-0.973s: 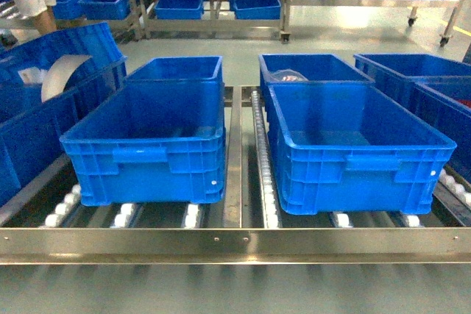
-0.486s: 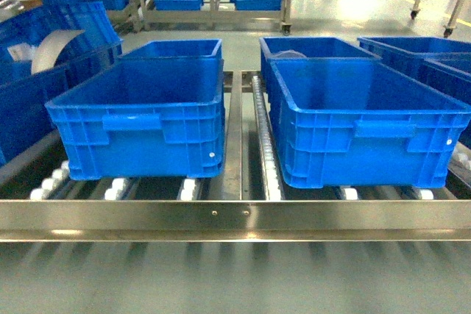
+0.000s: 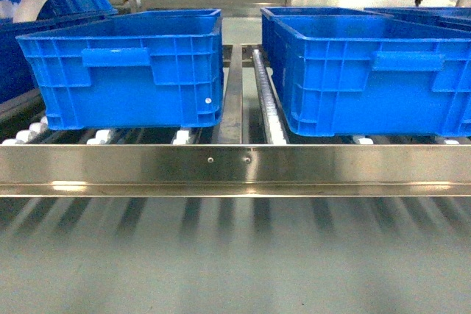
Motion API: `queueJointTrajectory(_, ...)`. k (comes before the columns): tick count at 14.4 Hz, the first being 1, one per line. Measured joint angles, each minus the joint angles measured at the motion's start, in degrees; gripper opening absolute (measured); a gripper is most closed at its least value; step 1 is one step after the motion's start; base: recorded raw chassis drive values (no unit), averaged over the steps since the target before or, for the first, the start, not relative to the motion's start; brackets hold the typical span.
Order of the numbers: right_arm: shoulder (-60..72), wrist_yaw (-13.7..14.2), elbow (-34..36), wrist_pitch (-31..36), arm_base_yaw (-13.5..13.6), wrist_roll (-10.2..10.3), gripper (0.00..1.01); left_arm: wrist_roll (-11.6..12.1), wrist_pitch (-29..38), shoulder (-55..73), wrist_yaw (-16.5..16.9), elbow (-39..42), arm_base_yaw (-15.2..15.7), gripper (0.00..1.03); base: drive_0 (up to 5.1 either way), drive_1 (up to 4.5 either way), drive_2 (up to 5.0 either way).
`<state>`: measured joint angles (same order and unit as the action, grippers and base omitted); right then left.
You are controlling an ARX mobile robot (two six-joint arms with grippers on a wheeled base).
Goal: Sort blue parts and orange caps into right shelf containers
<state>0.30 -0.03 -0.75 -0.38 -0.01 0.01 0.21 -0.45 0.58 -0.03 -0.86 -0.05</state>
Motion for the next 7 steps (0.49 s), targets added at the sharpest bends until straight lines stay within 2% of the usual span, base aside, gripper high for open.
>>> queueJointTrajectory(7, -0.02, 0.02, 0.00, 0.02, 0.00, 0.00, 0.42, -0.02, 0.00, 0.00, 0.00, 0.00, 0.00, 0.43, 0.0, 0.00, 0.0)
